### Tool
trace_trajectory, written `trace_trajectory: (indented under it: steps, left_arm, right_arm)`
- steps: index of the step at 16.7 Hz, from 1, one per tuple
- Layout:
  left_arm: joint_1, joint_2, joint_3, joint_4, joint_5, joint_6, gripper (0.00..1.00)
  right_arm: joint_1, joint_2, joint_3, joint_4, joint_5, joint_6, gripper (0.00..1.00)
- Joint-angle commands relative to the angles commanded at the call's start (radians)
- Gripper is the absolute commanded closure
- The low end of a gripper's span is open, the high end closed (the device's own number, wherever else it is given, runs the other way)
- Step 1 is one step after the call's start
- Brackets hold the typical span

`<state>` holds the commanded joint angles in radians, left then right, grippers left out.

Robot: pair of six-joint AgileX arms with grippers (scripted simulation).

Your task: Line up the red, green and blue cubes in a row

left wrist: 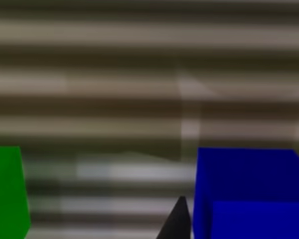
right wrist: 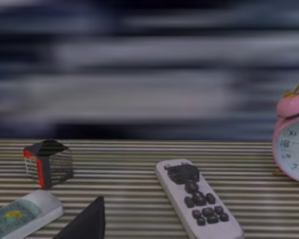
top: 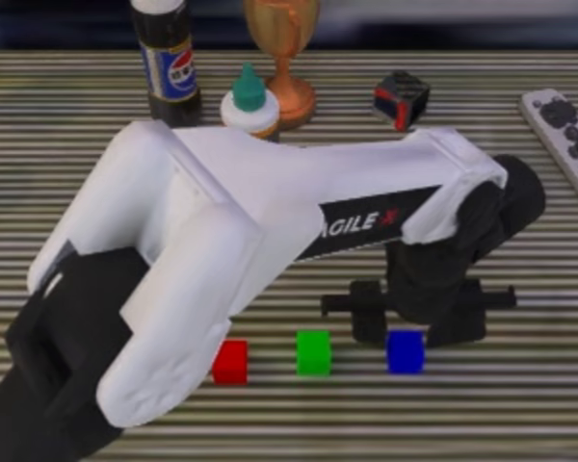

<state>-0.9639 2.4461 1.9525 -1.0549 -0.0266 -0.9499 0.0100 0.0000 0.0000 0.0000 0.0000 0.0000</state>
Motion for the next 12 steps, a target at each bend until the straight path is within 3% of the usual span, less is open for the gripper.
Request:
trace_trajectory:
  steps: [3,12]
  left_arm:
    - [0.000,0.000,0.000,0.000,0.000,0.000,0.02]
    - [0.001,0.000,0.000,0.000,0.000,0.000,0.00]
  right_arm:
    - [0.000,0.000,0.000,0.000,0.000,0.000,0.00]
    - [0.000,0.000,0.000,0.000,0.000,0.000,0.00]
